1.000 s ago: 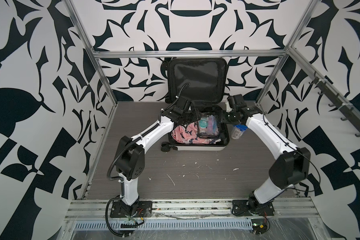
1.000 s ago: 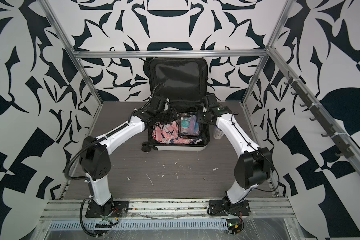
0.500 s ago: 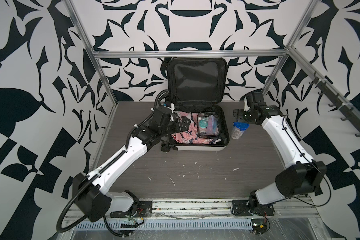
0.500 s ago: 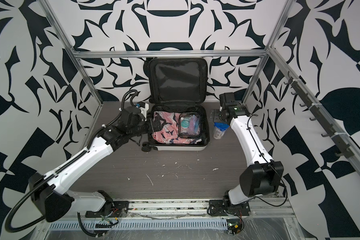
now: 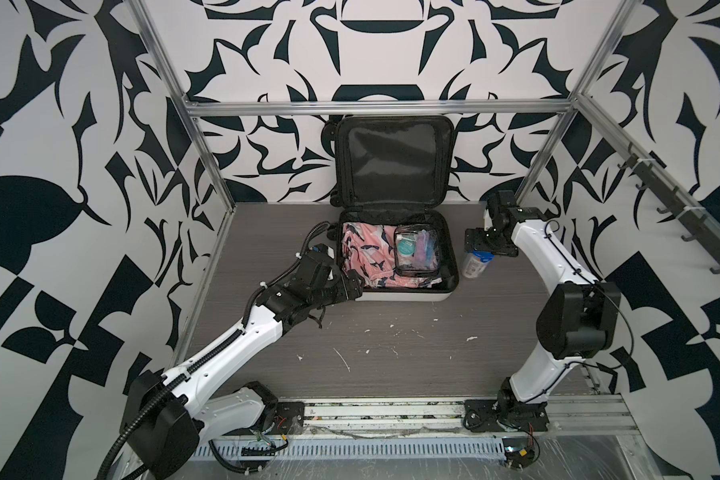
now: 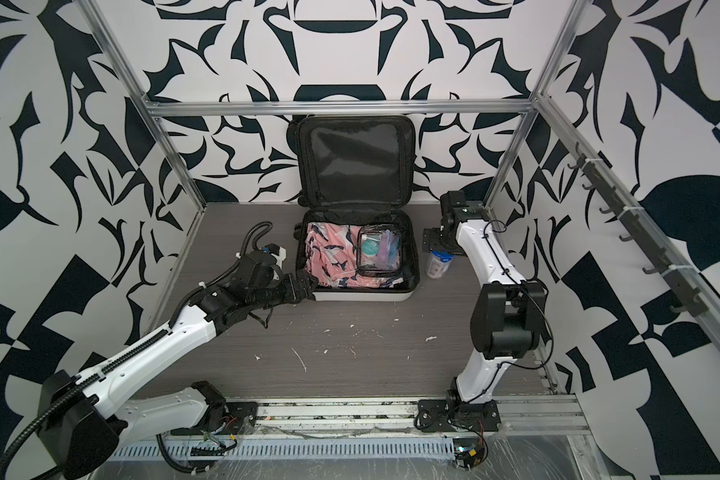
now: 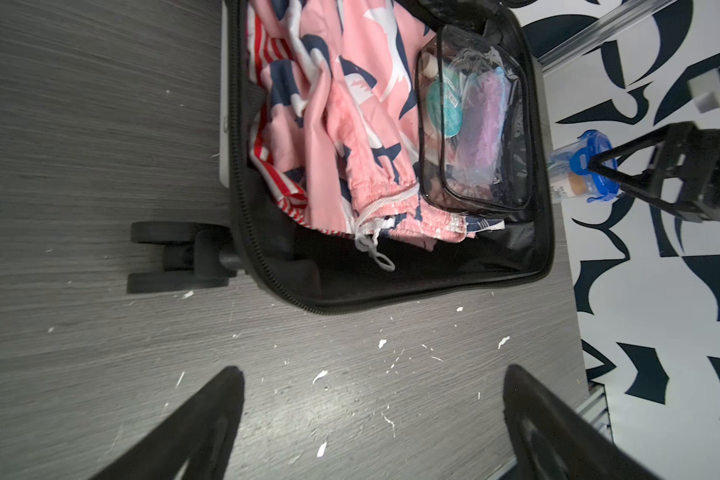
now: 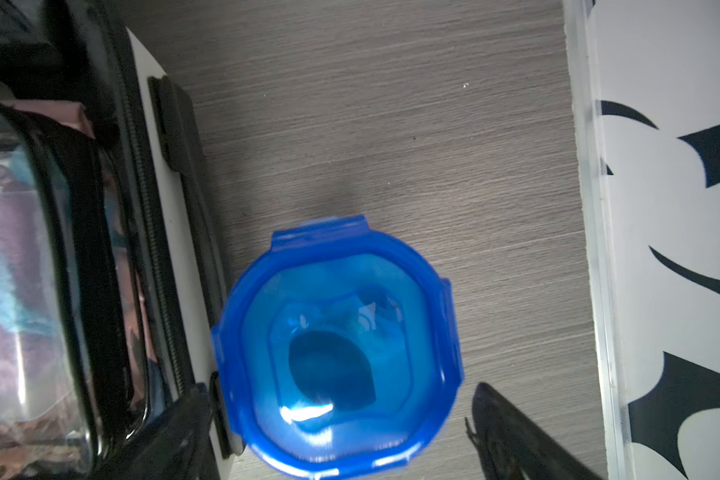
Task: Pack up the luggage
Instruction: 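Grasp the blue-lidded container with the right gripper while the left gripper withdraws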
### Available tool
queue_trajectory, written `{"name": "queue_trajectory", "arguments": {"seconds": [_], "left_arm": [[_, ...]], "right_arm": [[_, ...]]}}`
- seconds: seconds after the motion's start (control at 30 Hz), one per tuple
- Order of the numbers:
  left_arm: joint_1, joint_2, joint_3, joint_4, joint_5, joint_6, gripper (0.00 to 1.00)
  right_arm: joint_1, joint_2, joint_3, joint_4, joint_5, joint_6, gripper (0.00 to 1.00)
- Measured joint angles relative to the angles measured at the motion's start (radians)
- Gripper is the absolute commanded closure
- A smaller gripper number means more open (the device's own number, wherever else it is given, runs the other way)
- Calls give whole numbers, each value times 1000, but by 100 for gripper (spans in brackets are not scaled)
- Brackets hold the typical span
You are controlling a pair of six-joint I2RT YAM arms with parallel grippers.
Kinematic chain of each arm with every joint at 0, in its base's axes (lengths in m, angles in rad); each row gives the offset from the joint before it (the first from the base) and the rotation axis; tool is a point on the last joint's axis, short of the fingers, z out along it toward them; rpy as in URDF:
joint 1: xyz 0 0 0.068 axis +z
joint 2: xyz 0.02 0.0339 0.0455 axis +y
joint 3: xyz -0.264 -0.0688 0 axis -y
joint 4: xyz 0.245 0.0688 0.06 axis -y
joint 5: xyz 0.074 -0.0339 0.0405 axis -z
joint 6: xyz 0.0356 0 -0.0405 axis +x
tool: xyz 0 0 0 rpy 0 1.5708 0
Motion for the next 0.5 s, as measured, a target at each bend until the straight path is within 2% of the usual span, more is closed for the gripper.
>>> {"name": "queue_trajectory", "arguments": {"seconds": [0.5], "left_arm": [[0, 72, 81, 29, 27, 18, 1]], "right_arm": [[-19, 128, 124, -14, 2, -21, 1]]}}
